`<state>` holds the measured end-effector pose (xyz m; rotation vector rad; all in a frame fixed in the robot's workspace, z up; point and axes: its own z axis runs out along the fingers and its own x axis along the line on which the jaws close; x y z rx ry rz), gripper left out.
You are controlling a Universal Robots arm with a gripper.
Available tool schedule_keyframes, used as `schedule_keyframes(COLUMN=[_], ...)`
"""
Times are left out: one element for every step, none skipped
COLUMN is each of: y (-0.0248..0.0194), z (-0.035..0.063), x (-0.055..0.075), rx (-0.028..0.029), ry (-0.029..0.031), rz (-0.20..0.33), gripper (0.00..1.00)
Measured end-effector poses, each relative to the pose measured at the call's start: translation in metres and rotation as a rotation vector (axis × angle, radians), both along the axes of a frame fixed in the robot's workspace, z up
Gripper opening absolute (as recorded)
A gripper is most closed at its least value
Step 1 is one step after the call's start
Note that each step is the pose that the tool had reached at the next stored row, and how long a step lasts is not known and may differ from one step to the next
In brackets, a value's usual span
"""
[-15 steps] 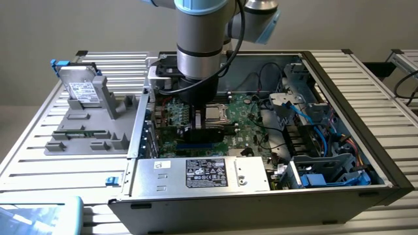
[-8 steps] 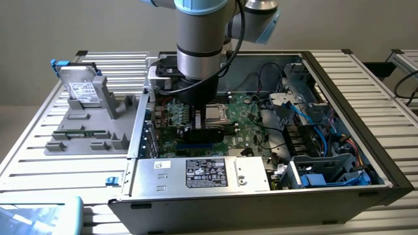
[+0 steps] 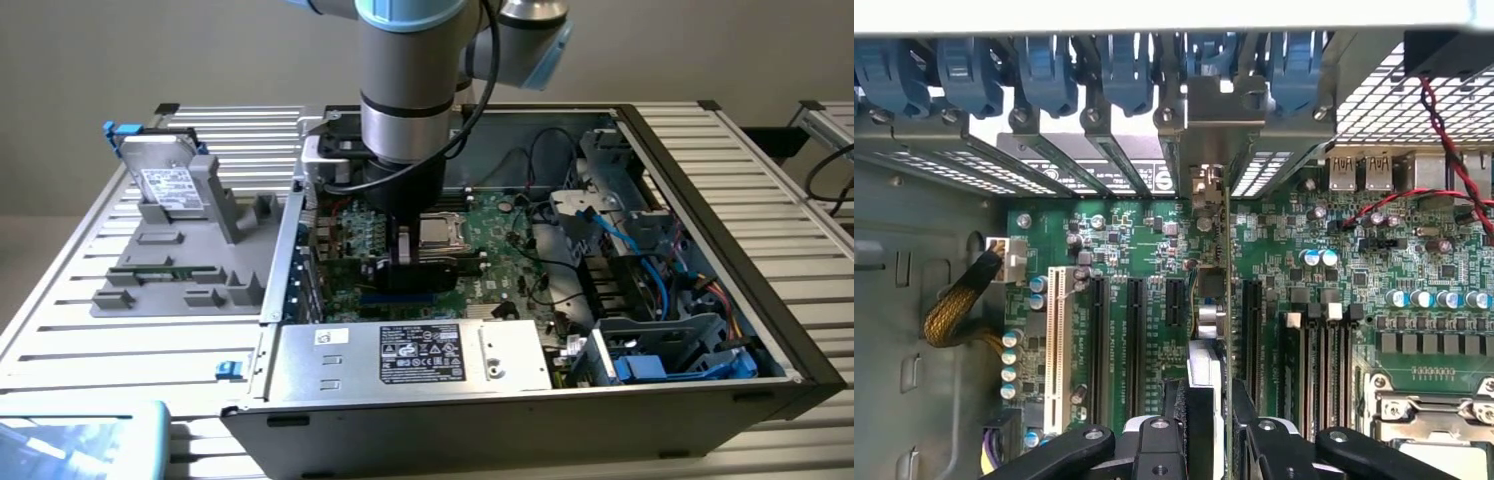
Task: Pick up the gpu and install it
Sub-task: 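Insert the gpu into the slot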
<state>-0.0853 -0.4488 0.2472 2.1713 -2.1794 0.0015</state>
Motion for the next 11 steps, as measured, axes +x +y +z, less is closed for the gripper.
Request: schedule_keyframes(y=[0.0000,0.0000,0.0000,0.0000,0.0000,0.0000,0.0000,0.0000,0.0000,0.0000,0.0000], z=[-0.0002,-0.0002,-0.0003,-0.0003,-0.0003,-0.0004,-0.0004,-0.0004,-0.0004,-0.0004,-0.0004], x=[0.0000,0.0000,0.0000,0.0000,0.0000,0.0000,0.0000,0.0000,0.0000,0.0000,-0.0001], rx=[-0.0004,-0.0010,-0.0015,-0.0015,-0.0015,-0.0015,-0.0014,-0.0015,-0.0015,-0.0015,-0.0015], ry=[0.0001,0.0000,0.0001,0.0001,0.0000,0.0000,0.0000,0.0001,0.0003,0.0004,0.0006], rz=[0.000,0.000,0.000,0.000,0.000,0.000,0.000,0.000,0.000,0.000,0.000], gripper=[0.28,0.28,0.28,0.28,0.28,0.28,0.28,0.28,0.28,0.28,0.28])
